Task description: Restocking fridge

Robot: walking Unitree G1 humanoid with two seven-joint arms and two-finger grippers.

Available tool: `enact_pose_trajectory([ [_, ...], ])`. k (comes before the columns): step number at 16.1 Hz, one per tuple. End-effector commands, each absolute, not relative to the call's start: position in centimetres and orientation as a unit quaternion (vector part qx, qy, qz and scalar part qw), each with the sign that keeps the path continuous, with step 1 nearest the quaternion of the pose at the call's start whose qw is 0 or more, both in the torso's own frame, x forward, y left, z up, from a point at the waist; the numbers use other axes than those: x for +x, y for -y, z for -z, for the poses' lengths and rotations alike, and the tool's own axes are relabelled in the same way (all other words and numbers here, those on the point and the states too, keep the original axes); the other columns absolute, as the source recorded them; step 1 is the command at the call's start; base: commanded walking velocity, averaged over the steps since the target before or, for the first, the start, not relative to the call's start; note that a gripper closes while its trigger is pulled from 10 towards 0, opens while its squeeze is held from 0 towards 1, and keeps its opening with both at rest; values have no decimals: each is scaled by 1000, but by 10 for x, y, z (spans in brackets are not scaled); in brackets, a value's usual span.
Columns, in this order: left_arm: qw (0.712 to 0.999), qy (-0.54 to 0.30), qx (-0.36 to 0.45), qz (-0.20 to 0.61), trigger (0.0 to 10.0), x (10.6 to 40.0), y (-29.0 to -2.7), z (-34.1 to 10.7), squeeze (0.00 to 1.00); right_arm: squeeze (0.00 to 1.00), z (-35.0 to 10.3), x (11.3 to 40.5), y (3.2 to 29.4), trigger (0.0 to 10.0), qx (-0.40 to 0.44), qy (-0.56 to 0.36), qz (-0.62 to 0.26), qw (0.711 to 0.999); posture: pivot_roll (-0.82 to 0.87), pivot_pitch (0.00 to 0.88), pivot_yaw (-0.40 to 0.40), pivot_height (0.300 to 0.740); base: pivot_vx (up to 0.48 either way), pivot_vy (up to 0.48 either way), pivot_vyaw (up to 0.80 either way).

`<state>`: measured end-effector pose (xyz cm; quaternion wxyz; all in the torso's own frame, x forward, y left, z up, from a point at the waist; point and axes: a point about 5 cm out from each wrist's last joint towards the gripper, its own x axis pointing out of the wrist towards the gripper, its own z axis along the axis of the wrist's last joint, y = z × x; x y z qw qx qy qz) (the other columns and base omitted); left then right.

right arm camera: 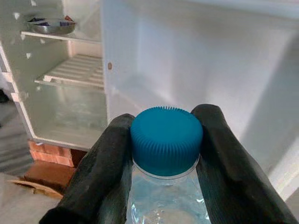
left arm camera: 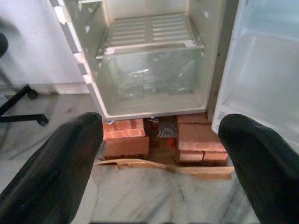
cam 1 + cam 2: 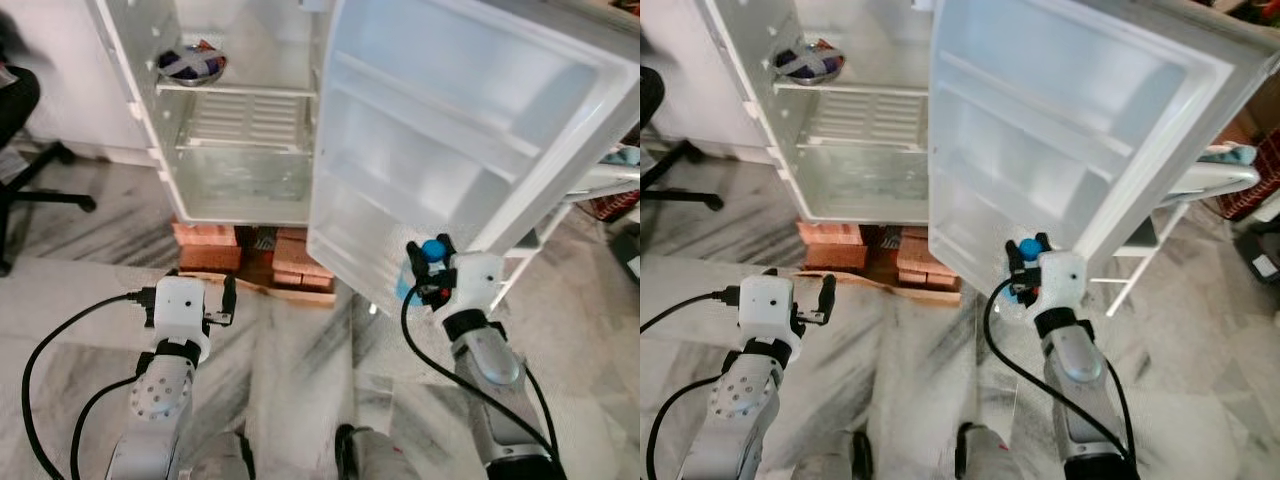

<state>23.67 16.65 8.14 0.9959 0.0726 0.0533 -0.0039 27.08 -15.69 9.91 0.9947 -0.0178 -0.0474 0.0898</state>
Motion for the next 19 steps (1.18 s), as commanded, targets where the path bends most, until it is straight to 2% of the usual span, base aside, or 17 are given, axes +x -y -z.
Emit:
enact_pose_trajectory([
  [1,996,-51,71,2,10000,235,-167,-83,0,0,-104,272,154,10000,-18,60,-95,993,78,165,-46,740,255,0,0],
  [11,996,-51,65,13,10000,235,-166,-83,0,0,-104,269,161,10000,-16,63,-74,995,78,162,-43,740,300,0,0],
  [16,996,-58,59,23,10000,233,-162,-80,0,0,-102,268,161,10000,-17,59,-73,995,74,158,-36,740,231,0,-621],
  [19,996,-61,56,19,10000,232,-163,-79,0,0,-101,266,161,10000,-16,58,-71,996,77,158,-35,740,0,0,0],
])
